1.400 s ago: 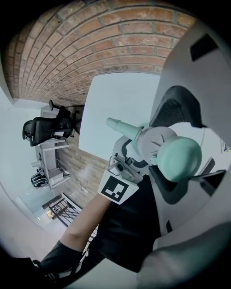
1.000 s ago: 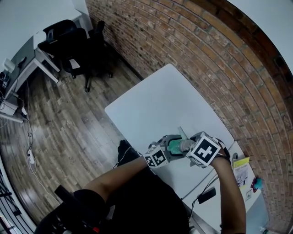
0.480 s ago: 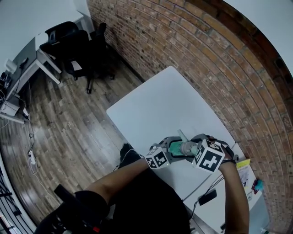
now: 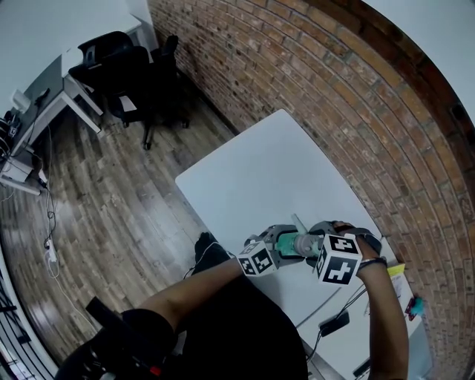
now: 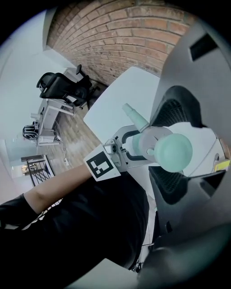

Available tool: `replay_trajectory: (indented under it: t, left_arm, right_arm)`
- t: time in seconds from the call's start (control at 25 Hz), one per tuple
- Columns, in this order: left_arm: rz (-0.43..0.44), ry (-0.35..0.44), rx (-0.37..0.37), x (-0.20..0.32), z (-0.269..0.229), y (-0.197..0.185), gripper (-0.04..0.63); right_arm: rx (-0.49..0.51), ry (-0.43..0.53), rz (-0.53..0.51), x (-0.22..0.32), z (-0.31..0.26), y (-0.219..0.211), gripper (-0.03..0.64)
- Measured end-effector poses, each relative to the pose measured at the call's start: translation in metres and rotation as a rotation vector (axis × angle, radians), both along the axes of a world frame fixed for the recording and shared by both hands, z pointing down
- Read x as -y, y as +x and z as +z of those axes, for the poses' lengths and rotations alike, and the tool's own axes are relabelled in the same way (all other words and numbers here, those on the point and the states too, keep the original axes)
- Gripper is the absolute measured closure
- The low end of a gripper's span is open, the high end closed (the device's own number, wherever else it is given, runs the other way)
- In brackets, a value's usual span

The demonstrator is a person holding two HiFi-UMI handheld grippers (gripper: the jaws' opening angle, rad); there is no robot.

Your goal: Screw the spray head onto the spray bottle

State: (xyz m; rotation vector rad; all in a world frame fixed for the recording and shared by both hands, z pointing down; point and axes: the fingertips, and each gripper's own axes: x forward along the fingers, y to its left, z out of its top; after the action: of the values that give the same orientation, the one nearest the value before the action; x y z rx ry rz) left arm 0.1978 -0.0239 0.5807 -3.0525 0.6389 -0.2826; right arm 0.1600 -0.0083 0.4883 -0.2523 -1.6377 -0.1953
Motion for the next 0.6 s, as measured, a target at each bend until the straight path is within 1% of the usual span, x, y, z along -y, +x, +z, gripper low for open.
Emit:
replay_trajectory:
  t: [0.4, 0.6]
  left_arm:
    - [-0.015, 0.008, -0.007, -0.001, 0.0, -0.002, 0.239]
    - [-0.019, 0.007, -0.006, -0.001, 0.0, -0.001, 0.239]
  right_arm:
    - [-0.015, 0.029, 0.029, 0.003, 0.011, -0.002, 0.348]
    - [-0.017, 0.029, 0.033, 0.002, 0.012, -0.002, 0.348]
